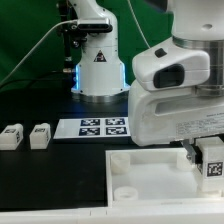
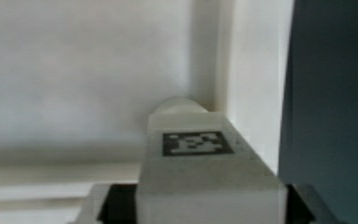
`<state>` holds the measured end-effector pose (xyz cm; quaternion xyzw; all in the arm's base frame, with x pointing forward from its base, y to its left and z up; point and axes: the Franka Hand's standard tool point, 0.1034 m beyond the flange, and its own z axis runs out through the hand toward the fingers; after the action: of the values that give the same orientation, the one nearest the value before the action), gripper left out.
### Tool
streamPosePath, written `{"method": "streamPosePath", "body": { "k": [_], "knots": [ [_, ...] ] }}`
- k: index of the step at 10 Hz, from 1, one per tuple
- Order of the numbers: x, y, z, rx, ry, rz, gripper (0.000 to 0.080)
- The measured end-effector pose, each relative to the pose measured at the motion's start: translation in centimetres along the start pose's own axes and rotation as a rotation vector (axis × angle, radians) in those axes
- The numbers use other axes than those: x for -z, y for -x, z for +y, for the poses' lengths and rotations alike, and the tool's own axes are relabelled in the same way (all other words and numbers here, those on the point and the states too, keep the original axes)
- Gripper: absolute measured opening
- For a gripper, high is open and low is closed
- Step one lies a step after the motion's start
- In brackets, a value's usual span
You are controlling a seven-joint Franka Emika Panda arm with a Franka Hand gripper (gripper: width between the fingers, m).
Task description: Assemble one leg
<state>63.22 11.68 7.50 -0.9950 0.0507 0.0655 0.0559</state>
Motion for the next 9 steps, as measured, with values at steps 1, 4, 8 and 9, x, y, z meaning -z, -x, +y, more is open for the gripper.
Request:
{"method": "streamPosePath", "body": {
  "k": [1, 4, 8, 9],
  "knots": [
    [-0.25, -0.14, 0.04, -0.124, -0.013, 0.014, 0.0298],
    [-0.29, -0.60, 0.18, -0.539, -0.088, 0.052, 0.0298],
    [-0.37, -0.12, -0.03, -0.847, -0.128, 0.048, 0.0298],
    [-0.41, -0.07, -0.21, -0.962, -0.138, 0.036, 0.0298]
  ]
}}
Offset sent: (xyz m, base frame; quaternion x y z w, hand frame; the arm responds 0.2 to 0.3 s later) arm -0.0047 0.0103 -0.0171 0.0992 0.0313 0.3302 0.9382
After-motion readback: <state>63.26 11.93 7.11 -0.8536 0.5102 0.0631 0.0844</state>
